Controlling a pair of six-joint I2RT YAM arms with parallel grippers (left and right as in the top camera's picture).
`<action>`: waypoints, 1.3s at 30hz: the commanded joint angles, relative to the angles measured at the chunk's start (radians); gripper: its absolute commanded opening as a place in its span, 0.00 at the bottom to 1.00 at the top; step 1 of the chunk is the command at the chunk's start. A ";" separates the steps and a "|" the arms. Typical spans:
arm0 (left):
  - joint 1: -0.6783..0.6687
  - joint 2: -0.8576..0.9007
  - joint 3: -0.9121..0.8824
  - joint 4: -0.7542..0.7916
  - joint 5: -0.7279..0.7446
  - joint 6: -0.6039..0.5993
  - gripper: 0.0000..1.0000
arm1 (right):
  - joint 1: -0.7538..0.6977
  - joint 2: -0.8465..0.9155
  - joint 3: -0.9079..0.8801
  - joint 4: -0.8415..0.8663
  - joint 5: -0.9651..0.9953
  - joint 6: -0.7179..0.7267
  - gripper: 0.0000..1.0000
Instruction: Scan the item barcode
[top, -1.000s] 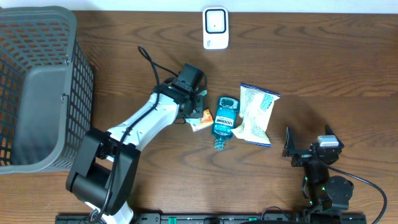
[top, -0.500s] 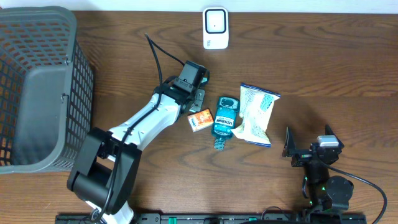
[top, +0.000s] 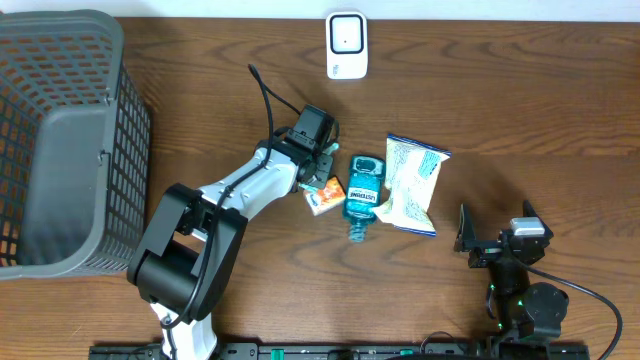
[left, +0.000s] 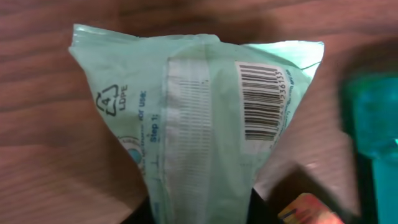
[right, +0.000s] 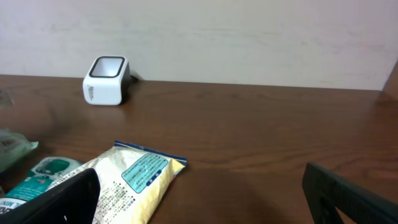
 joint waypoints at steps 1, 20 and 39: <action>-0.013 -0.054 0.007 0.001 0.058 -0.009 0.50 | 0.003 0.000 -0.002 -0.003 0.005 0.007 0.99; -0.012 -0.732 0.061 0.267 -0.312 0.349 0.99 | 0.003 0.000 -0.002 -0.003 0.005 0.007 0.99; -0.013 -0.848 0.041 0.178 -0.473 0.819 0.99 | 0.003 0.000 -0.002 -0.003 0.005 0.007 0.99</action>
